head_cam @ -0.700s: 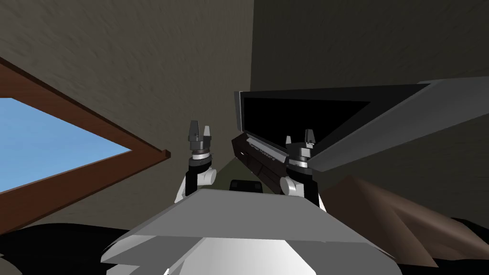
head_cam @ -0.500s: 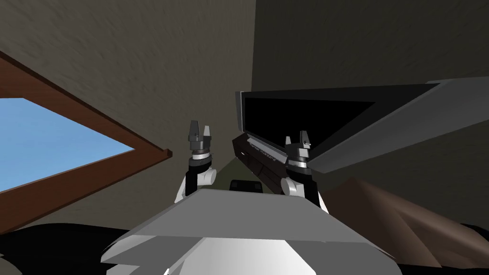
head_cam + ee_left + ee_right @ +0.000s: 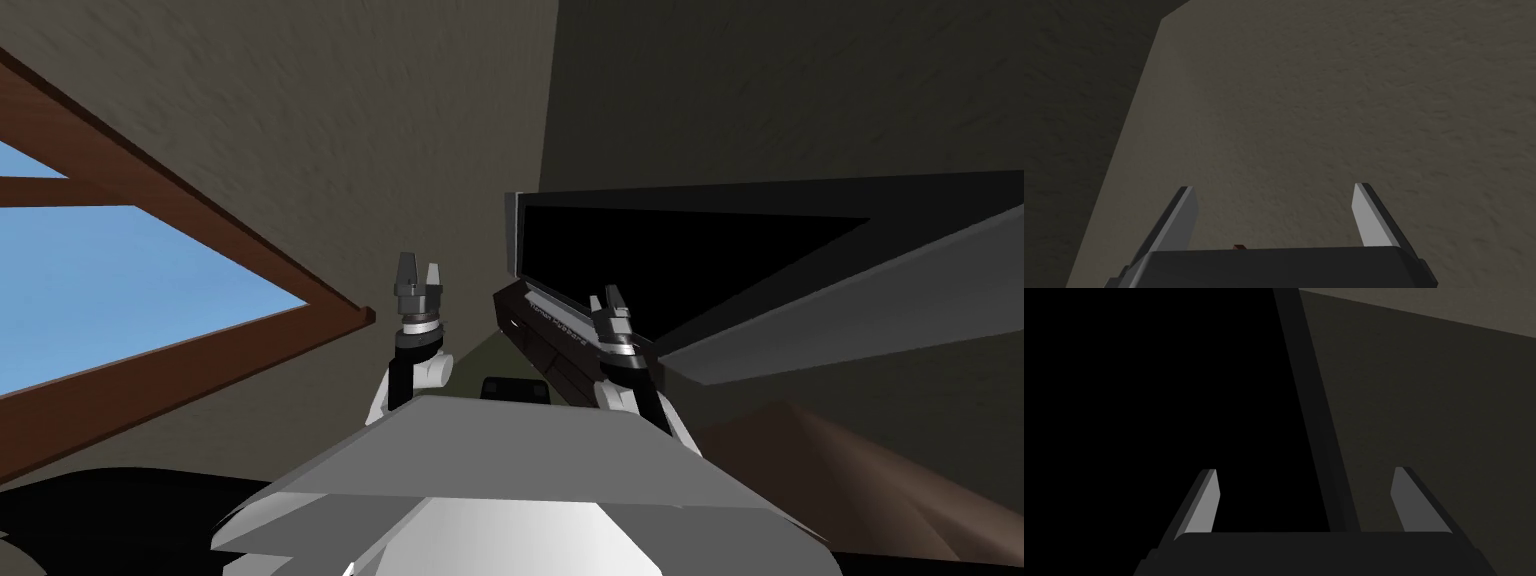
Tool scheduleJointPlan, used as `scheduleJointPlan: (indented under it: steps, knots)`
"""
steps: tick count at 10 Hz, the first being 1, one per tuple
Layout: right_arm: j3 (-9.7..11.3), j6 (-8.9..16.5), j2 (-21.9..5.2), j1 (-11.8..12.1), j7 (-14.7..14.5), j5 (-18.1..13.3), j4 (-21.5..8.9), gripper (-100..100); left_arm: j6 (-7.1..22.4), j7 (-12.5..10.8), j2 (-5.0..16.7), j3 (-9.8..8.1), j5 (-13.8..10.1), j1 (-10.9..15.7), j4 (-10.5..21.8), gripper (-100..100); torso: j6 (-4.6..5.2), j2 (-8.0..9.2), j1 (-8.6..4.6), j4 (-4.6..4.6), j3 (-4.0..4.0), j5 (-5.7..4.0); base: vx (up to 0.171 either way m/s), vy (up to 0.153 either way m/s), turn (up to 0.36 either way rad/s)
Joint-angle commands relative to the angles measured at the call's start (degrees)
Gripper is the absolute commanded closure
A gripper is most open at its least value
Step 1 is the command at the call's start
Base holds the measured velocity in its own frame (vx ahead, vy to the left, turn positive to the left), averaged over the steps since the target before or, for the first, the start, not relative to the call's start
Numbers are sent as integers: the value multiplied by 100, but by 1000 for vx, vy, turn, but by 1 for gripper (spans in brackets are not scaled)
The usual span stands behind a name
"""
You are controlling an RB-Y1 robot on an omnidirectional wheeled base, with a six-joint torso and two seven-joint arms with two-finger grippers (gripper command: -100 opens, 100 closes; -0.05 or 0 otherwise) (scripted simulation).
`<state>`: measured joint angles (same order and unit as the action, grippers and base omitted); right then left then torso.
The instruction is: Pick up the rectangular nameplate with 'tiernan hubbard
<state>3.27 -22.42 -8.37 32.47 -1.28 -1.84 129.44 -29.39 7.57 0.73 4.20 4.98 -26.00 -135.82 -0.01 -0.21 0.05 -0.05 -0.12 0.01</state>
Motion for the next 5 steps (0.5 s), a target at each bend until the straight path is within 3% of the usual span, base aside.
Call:
scheduleJointPlan:
  steps: [1, 3, 5]
  knots:
    - [-51, 24, -230, 10, -50, -155, -222, -100, 0, 0, 0, 0, 0, 0, 0, 0, 0, 0, 0, 0, 0, 0, 54, 24, 208]
    - [-94, 35, -479, 73, -125, -385, -509, -100, 0, 0, 0, 0, 0, 0, 0, 0, 0, 0, 4, 0, 0, 1, 58, 28, 227]
    - [-118, 40, -601, 108, -165, -509, -662, -100, 0, 0, 0, 0, 0, -1, 0, 0, 2, 1, 1, 0, 0, 0, 43, 16, 114]
